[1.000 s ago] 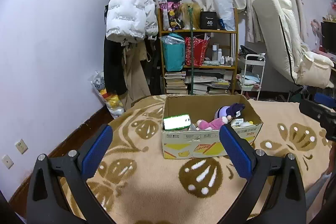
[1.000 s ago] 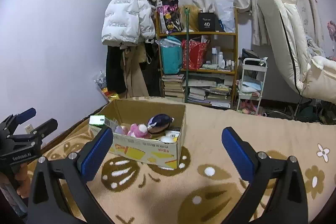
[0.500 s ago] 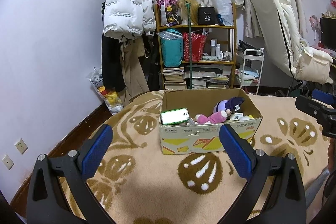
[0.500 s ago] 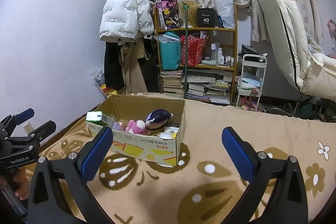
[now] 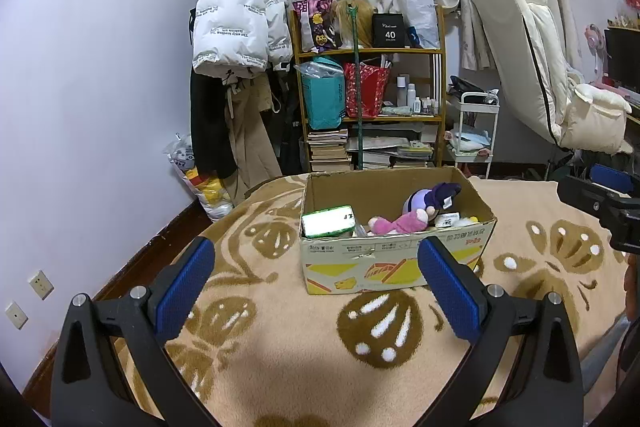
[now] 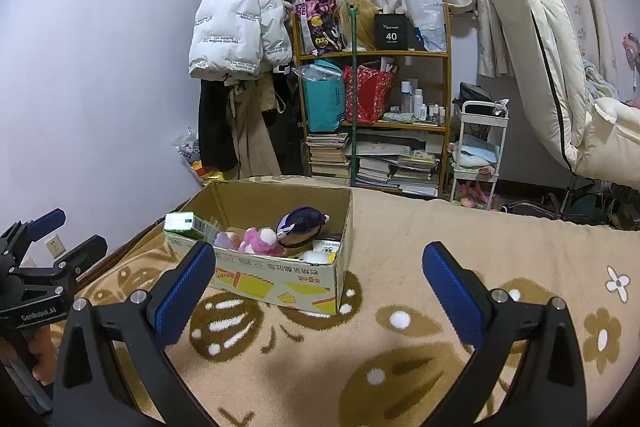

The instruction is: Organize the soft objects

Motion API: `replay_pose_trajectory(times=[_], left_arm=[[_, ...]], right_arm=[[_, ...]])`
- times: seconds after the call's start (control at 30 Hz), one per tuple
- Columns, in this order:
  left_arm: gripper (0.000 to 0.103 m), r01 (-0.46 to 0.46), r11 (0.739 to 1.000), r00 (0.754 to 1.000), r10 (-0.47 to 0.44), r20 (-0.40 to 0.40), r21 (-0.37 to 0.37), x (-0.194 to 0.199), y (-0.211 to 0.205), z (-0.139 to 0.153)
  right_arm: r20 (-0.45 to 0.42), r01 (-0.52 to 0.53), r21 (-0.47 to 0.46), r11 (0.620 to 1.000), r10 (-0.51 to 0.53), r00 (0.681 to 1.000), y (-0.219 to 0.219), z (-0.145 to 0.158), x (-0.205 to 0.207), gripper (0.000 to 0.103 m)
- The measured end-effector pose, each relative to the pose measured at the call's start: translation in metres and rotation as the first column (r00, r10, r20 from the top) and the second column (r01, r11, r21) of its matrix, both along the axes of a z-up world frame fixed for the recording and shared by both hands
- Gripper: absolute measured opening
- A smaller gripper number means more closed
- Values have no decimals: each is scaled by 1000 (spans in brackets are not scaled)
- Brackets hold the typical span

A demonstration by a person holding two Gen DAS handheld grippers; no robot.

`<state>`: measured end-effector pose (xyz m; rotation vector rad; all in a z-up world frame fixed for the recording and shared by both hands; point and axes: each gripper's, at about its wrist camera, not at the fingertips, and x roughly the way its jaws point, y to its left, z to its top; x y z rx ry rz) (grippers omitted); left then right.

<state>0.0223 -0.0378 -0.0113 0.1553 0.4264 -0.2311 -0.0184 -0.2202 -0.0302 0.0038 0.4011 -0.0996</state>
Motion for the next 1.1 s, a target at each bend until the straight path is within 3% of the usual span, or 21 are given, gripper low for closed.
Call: replay_pose_trajectory(times=[1.1], left_arm=[[101,-28,1000,1000,28,-3,-3,3,5,-1]], right_arm=[[-14,5,2,1000,-5,1000,-7,-2,-3,103]])
